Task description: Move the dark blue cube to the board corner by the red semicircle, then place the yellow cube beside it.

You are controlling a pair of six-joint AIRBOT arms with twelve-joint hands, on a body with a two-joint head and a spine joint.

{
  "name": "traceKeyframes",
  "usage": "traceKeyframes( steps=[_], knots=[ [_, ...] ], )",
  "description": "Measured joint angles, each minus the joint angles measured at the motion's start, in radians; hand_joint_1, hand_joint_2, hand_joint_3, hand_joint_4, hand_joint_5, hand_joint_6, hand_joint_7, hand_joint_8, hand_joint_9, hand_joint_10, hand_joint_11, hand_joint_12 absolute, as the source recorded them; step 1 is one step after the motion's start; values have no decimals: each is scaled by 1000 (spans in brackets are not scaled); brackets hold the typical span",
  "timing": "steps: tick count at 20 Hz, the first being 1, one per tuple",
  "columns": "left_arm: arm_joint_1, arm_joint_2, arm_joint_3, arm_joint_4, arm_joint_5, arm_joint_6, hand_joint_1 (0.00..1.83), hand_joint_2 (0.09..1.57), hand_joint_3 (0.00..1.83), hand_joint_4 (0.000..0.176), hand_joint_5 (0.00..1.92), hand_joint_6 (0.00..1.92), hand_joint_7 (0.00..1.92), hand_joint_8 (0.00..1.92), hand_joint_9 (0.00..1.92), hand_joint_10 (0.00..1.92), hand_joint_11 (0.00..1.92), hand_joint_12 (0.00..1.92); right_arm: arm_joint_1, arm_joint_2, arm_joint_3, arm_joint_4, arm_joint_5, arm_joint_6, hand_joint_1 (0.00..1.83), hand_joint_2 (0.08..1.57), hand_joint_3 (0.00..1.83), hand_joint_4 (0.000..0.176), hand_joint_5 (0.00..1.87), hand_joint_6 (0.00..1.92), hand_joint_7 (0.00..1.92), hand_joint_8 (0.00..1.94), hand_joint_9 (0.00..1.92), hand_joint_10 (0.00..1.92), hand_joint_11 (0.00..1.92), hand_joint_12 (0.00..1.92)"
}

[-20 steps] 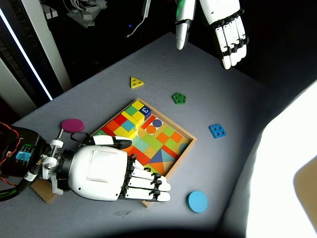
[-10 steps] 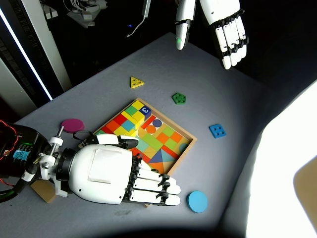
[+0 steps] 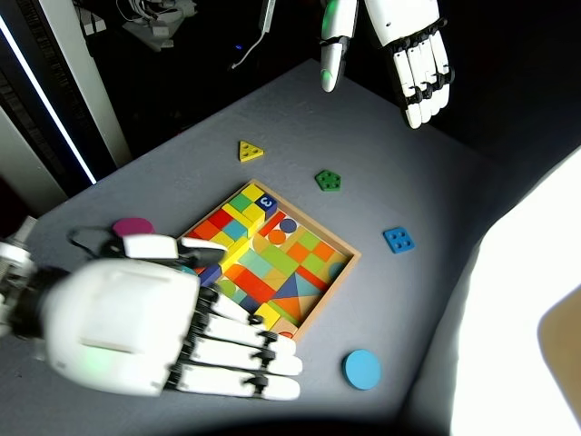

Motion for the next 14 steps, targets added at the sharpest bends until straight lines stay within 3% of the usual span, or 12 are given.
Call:
traceKeyframes(
  steps=[1, 2, 4, 5, 6, 7, 8, 9, 10, 12, 14],
  knots=[
    [-1, 0, 0, -2, 1, 0, 0, 1131, 0, 0, 145, 13, 308, 13, 328, 40, 0, 1031, 7, 39, -43, -2, 1, -1, 0, 1145, 0, 0, 644, 4, 389, 18, 286, 42, 0, 982],
    [-6, 0, 0, -6, 2, 0, 0, 1162, 5, 0, 232, 20, 449, 18, 511, 74, 119, 1190, 14, 66, -69, -5, 2, 0, 0, 1135, 0, 0, 639, 6, 475, 39, 400, 90, 0, 1328],
    [-10, 0, 0, -4, -5, 0, 0, 1202, 7, 0, 507, 61, 741, 56, 802, 155, 266, 1355, 16, 122, -126, -5, 2, 0, 0, 1139, 0, 0, 721, 33, 702, 59, 636, 226, 70, 1593],
    [-10, 0, 0, -2, -3, 0, 28, 1220, 1, 0, 717, 32, 948, 92, 883, 417, 348, 1470, 16, 148, -153, -5, -6, 0, 0, 1162, 2, 0, 787, 62, 831, 71, 666, 571, 174, 1706],
    [-11, 0, 0, -3, 2, 1, 62, 1218, 0, 0, 843, 27, 1043, 121, 844, 711, 390, 1535, 16, 166, -174, -9, -14, 0, 15, 1168, 2, 0, 856, 104, 925, 103, 668, 881, 274, 1742],
    [-15, 0, 0, -4, 3, 0, 60, 1222, 1, 0, 982, 60, 1127, 197, 860, 900, 437, 1538, 16, 170, -184, -10, -14, 0, 27, 1171, 1, 0, 914, 269, 1022, 253, 716, 1053, 377, 1755],
    [-21, 0, -1, -5, 5, 3, 56, 1223, 0, 0, 966, 452, 1108, 530, 906, 1085, 547, 1583, 17, 170, -190, -10, -14, -1, 23, 1173, 1, 0, 926, 509, 1044, 519, 755, 1181, 448, 1777],
    [-23, 0, -1, -5, 2, 7, 32, 1237, 3, 0, 806, 1041, 1074, 893, 957, 1271, 648, 1671, 25, 167, -196, -13, -23, -3, 57, 1174, 1, 0, 921, 719, 1028, 856, 804, 1360, 498, 1844],
    [-23, 0, -1, -3, 2, 8, 20, 1242, 2, 0, 723, 1297, 1063, 1078, 995, 1371, 696, 1714, 30, 163, -201, -13, -21, -3, 32, 1175, 1, 0, 910, 811, 1003, 1012, 812, 1437, 513, 1885],
    [-23, 0, -1, -3, 9, 11, 0, 1254, 2, 0, 784, 1135, 1089, 1240, 1070, 1517, 746, 1811, 39, 144, -202, -14, -17, -3, 0, 1174, 0, 0, 919, 948, 998, 1158, 844, 1520, 556, 1920],
    [-23, 0, -1, -3, 9, 11, 0, 1260, 1, 0, 808, 1192, 1111, 1336, 1094, 1655, 812, 1915, 39, 125, -202, -14, -16, -10, 0, 1168, 0, 0, 895, 1109, 1026, 1205, 837, 1534, 550, 1921]
  ],
)
